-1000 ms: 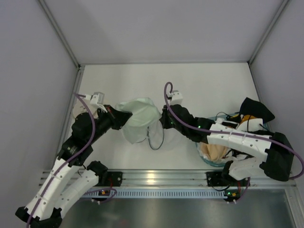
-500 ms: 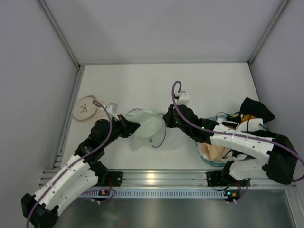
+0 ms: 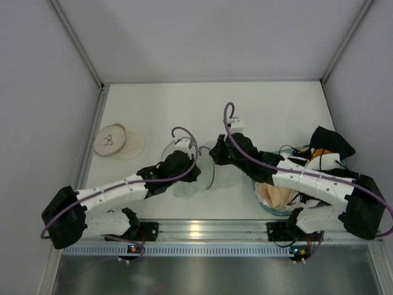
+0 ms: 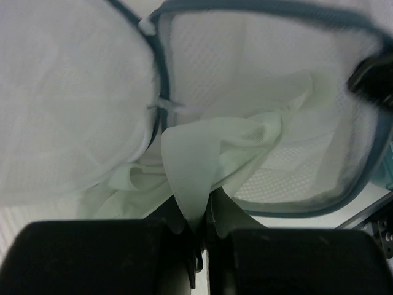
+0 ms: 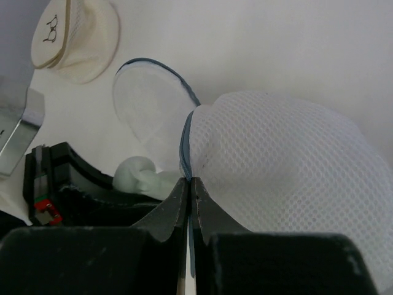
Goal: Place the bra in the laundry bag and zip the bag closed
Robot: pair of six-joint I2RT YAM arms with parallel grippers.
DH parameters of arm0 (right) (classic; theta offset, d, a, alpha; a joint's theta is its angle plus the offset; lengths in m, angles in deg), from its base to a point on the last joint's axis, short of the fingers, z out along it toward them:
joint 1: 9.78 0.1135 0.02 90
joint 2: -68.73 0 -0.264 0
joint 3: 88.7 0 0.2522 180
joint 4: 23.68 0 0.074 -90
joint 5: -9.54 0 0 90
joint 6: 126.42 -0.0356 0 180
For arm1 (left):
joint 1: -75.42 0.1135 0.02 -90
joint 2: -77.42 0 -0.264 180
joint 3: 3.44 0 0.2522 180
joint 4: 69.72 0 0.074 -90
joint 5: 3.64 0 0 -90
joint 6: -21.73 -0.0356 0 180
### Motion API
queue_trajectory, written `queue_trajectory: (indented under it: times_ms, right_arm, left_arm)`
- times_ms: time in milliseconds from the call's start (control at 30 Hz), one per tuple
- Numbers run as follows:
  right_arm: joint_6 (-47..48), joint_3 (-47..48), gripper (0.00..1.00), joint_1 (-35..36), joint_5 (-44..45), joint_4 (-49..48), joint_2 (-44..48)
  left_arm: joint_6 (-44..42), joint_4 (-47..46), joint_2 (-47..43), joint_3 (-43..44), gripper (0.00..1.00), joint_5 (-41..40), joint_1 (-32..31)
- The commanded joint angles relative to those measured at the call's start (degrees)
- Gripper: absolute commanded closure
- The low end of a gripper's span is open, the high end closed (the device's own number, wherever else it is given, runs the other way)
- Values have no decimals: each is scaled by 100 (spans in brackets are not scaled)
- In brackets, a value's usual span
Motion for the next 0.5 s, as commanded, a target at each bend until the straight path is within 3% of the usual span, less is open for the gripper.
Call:
queue_trajectory:
  times_ms: [0, 233, 467]
  right_arm:
    - [-111, 9, 100, -34, -565, -574, 178]
    - [-340, -361, 100, -51, -574, -751, 512]
    - [-665, -721, 100, -218, -574, -821, 723]
  left_arm:
    - [-312, -765, 458, 692, 100, -312, -167]
    - [-540, -1470, 1389, 1106, 100, 215, -281]
    - [-523, -2015, 2101, 1159, 100, 22, -580]
